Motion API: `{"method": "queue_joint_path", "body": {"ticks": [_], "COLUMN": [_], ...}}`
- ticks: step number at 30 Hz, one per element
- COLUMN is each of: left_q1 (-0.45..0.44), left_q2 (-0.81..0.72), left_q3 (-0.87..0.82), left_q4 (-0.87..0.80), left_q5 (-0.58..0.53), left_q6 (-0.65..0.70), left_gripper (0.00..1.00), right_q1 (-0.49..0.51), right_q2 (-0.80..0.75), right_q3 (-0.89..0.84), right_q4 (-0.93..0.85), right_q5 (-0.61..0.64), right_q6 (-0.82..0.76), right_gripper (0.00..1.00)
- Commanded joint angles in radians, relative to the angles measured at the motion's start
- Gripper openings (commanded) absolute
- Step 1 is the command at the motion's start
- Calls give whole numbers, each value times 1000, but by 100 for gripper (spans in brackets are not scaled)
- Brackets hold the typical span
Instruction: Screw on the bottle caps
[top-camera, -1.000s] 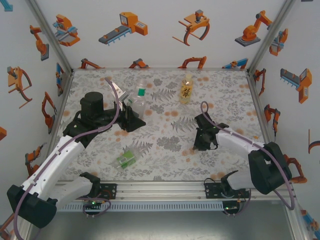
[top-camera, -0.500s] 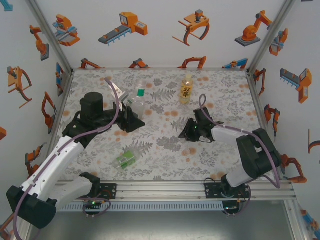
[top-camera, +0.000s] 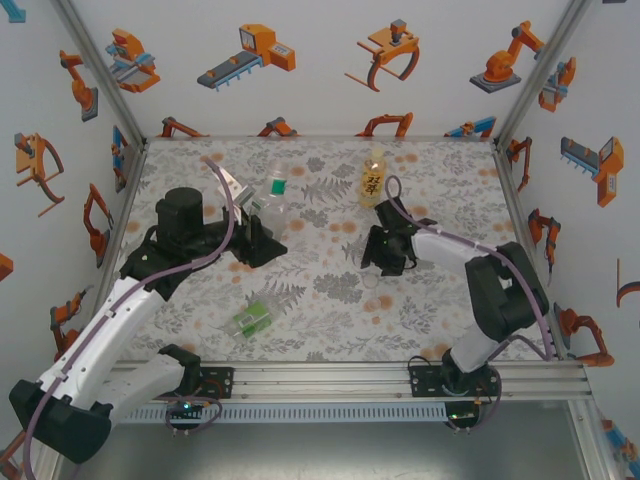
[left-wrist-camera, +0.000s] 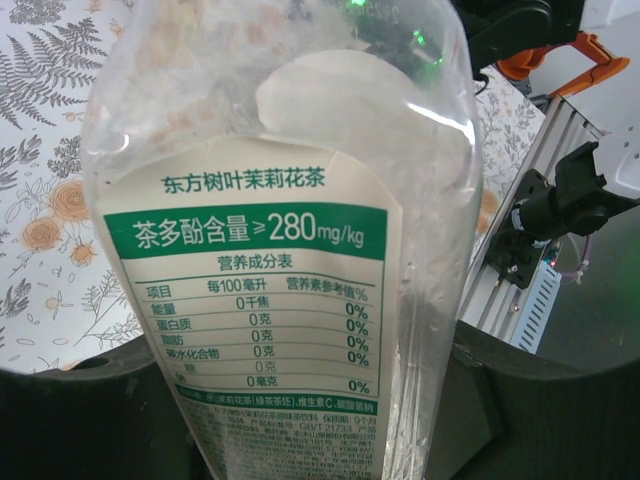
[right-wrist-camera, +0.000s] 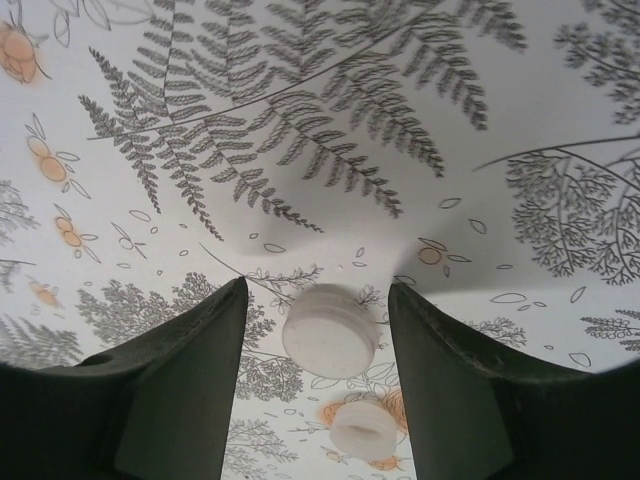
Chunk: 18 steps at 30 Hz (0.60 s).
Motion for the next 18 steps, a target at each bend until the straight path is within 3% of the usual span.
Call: {"method": "queue_joint_path", "body": {"ticks": [1,4,13,18], "left_q1": [4,4,4,4], "left_q2": [-26,-27,-12,-9], "left_q3": [-11,-13,-12,-15], "left_q4": [-8,-9,-7,-7], "left_q5": [-6,-12,-7,-7], "left_q6": [12,15,16,15], "left_gripper": [40,41,41,41], "right_q1": [60,99,137,146], "right_q2": [58,56,55,66], "right_q3": [56,61,54,93], "right_q4": [-170,-202,-169,-224], "right_q5": [113,165,165,175], "right_q6": [-71,-77,-54,-55], "right_gripper": [55,53,47,50]}}
